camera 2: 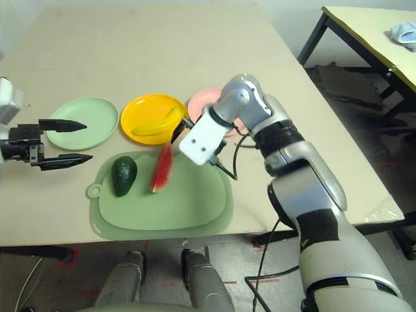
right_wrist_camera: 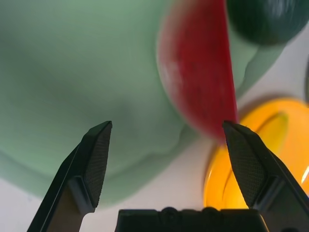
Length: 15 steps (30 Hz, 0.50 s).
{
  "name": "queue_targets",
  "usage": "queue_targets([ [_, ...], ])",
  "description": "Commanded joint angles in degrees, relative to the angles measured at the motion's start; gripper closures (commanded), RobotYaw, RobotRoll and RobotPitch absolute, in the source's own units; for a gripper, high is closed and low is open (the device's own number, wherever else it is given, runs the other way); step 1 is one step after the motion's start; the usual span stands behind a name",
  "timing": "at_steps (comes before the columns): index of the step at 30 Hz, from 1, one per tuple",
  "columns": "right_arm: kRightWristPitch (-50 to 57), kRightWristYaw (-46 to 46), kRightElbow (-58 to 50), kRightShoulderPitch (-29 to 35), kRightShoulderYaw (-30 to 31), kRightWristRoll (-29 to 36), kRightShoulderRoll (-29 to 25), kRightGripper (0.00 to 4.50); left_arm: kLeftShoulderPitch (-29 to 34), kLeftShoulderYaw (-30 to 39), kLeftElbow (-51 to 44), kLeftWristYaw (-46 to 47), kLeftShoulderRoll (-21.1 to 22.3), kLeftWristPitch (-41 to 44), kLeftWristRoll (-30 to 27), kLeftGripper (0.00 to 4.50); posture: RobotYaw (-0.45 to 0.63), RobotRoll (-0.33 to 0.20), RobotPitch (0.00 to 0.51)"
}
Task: Place the fruits into color-matched plates.
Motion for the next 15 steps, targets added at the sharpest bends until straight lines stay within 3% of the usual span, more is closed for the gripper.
queue_targets([
  [1, 2.65, -2.42, -3.85, 2.19, 0.66, -1.46, 1.88, 0.03, 0.38, -1.58, -1.89, 0.03, -0.48, 1.62, -0.45, 0.0, 0.03, 0.0, 0.217],
  [8, 4.17, -8.01, -1.76, -0.43, -0.16, -4.78, 6.05, 0.03, 0.86, -1.92, -5.09, 1.35, -1.75, 3.68, -1.32, 0.0, 0.03, 0.0, 0.217],
  [15, 3.23, -7.91, -0.4, -1.56, 1.08, -4.62, 7.32, 0.03, 1.91, -1.53, -5.12, 1.35, -0.89, 3.23, -0.83, 0.0, 0.03, 0.0, 0.217],
])
